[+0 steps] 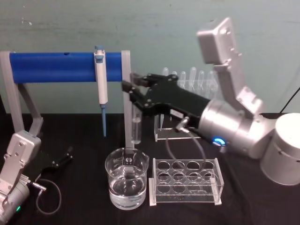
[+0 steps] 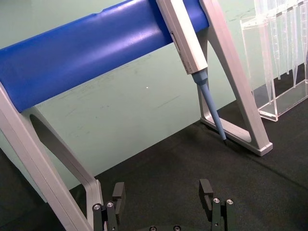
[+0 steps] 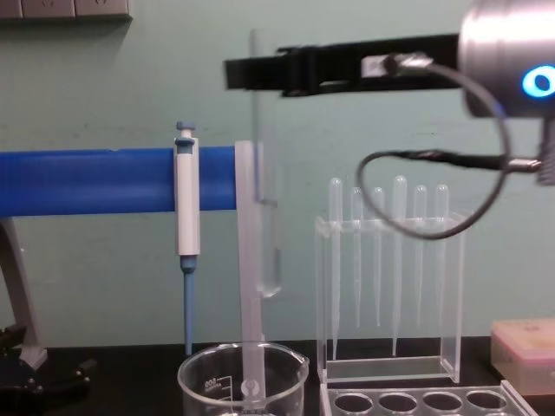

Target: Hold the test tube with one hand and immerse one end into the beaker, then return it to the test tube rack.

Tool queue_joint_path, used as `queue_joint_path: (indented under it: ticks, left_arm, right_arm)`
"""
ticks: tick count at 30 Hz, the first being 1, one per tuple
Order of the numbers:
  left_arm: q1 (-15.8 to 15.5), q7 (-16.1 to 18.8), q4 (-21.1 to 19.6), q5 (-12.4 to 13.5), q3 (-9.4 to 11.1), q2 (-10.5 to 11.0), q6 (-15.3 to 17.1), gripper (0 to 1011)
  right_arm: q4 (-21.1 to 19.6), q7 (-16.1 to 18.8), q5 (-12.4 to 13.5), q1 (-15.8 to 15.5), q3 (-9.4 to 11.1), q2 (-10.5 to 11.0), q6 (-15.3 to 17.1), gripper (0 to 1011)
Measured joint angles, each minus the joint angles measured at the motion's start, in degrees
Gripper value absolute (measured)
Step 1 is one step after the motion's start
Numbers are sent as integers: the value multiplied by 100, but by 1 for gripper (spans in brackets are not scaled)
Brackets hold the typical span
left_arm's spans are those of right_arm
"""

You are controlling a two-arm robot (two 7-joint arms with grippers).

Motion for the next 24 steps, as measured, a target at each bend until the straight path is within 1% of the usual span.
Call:
queue_joint_path:
  ticks: [1,2,5,6,7,8,9,12,14,15,20,24]
  left_arm:
    - [0,0,0,0,0,0,0,1000]
    - [0,0,0,0,0,0,0,1000]
    - [0,0,0,0,0,0,0,1000]
    - [0,0,0,0,0,0,0,1000]
    - [0,0,0,0,0,0,0,1000]
    - [0,0,0,0,0,0,0,1000]
    - [0,0,0,0,0,0,0,1000]
    - [0,0,0,0,0,0,0,1000]
    - [0,0,0,0,0,0,0,1000]
    - [0,0,0,0,0,0,0,1000]
    - [0,0,0,0,0,0,0,1000]
    - [0,0,0,0,0,0,0,1000]
  right_arm:
    - [-43,-19,29,-23,39,40,16,225]
    - [-131,-50,80,-87,123,133,47,225]
    - [-258,-109,154,-203,254,273,70,225]
    - [-337,-153,207,-315,356,374,79,224]
    - [-374,-173,232,-369,404,420,80,225]
    - [-374,-173,232,-369,404,420,80,225]
    - [-479,-249,308,-559,560,564,72,225]
    - [-545,-349,412,-827,751,709,1,225]
    - [-550,-391,460,-954,818,761,-44,225]
    - [-541,-429,504,-1066,864,798,-92,224]
    - [-395,-507,602,-1298,897,832,-249,225]
    - [-188,-569,613,-1383,805,807,-405,225]
